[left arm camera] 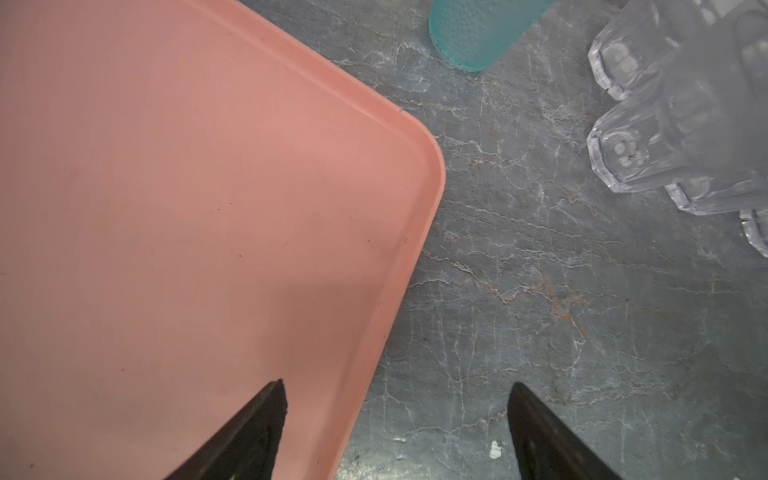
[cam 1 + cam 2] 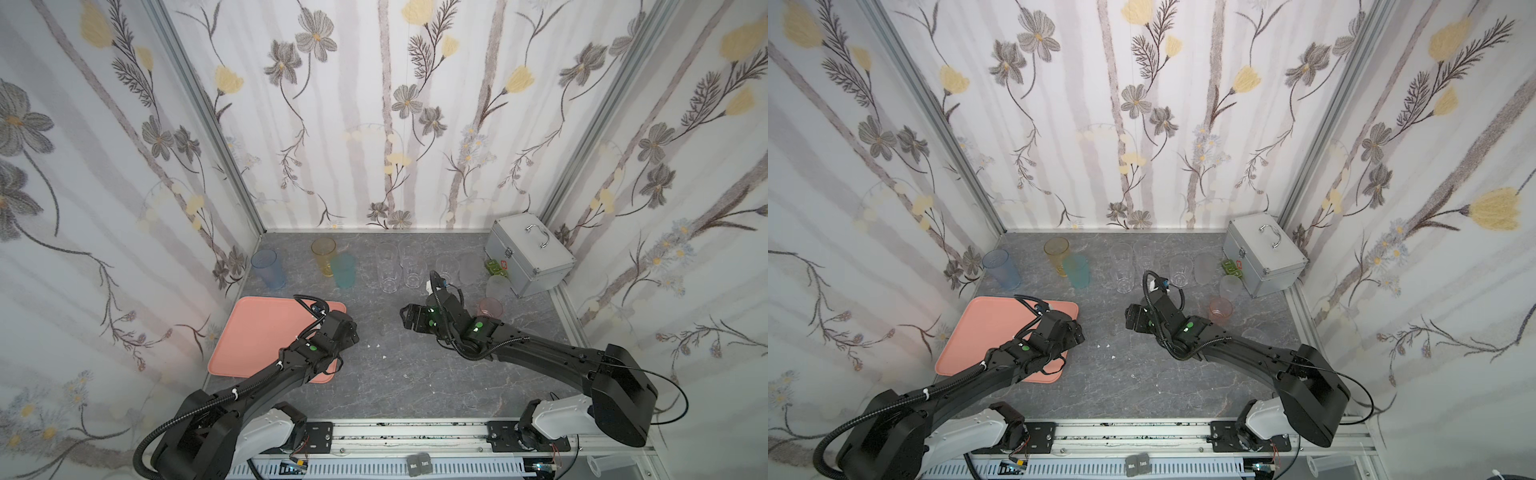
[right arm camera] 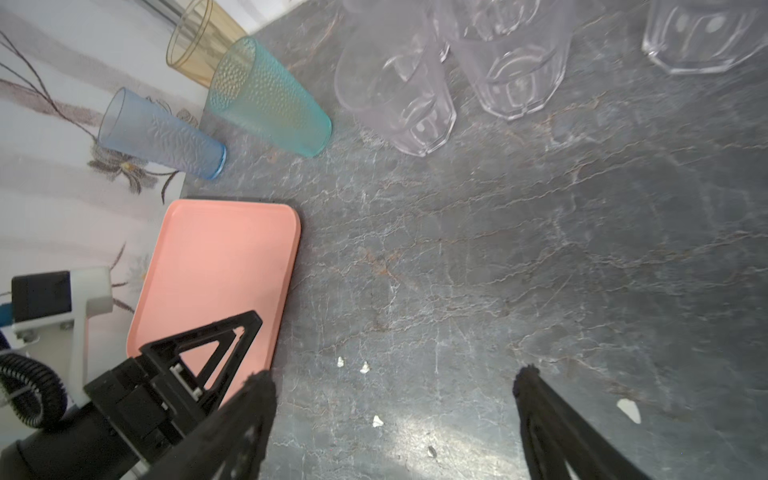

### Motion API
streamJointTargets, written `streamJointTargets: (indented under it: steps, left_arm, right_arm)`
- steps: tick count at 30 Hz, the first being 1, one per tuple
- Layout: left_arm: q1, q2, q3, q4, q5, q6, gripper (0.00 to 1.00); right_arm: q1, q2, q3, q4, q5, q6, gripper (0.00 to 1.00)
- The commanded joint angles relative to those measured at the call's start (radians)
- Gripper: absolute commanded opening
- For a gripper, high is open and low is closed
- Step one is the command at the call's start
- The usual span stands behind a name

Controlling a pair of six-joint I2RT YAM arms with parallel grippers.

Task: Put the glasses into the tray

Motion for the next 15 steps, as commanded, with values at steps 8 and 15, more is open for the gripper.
streamJointTargets:
  steps: [8,15]
  left_arm:
    - [-0.040,0.140,0.024,0.090,0.103,0.003,0.83]
    - [-0.204,0.243,0.081,0.223,0.213,-0.139,0.77]
  right_arm:
    - [0.009,0.112,0.033,0.070,-0.073,0.020,0.91]
    - [-0.048,0.048,-0.063,0.084,-0.087,0.079,0.92]
